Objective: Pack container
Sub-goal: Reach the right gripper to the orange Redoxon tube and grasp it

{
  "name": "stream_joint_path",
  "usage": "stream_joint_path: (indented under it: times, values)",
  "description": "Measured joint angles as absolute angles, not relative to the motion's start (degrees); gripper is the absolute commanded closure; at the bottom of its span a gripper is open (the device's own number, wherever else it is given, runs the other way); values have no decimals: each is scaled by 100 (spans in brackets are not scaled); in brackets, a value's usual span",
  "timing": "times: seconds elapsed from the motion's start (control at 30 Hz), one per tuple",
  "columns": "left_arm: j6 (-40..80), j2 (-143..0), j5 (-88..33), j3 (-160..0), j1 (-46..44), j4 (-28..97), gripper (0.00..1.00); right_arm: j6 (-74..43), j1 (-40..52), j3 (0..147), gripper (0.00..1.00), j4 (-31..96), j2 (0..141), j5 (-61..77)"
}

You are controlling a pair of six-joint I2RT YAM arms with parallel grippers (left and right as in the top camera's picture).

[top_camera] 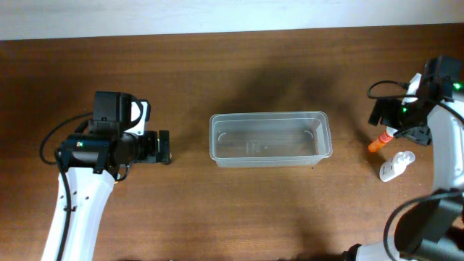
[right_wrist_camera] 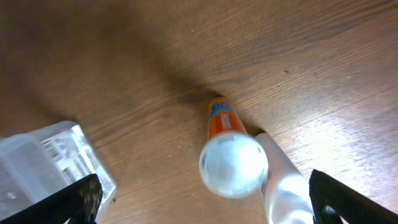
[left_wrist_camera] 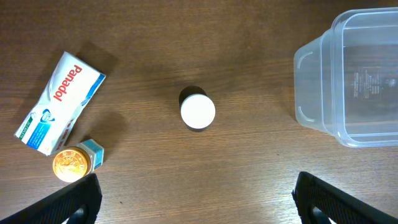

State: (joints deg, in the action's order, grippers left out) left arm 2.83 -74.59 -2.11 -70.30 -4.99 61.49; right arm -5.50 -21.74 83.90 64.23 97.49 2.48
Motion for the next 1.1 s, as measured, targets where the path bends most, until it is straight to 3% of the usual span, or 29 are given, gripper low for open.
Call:
stream_joint_path:
  times: [0.07, 0.17, 0.37, 0.57, 0.83, 1.1]
  values:
    - [283, -7459, -220, -7030, -499, 6152, 1, -550, -2171, 8390, 0, 6394, 9946, 248]
    - [283, -7459, -220, -7032, -499, 6152, 1, -521, -2174, 8390, 8, 6342, 10191, 248]
    - [283, -7459, -222, -7032, -499, 6149, 1, -502, -2174, 8390, 42, 6344, 10431, 246]
    - [283, -7459, -222, -7032, -499, 6152, 1, -495, -2174, 8390, 59, 6355, 10431, 246]
    - [283, -7459, -222, -7032, -499, 6152, 1, -464, -2178, 8390, 72, 6364, 10431, 239]
    - [283, -7459, -220, -7030, -499, 6152, 1, -473, -2178, 8390, 77, 6366, 10431, 150]
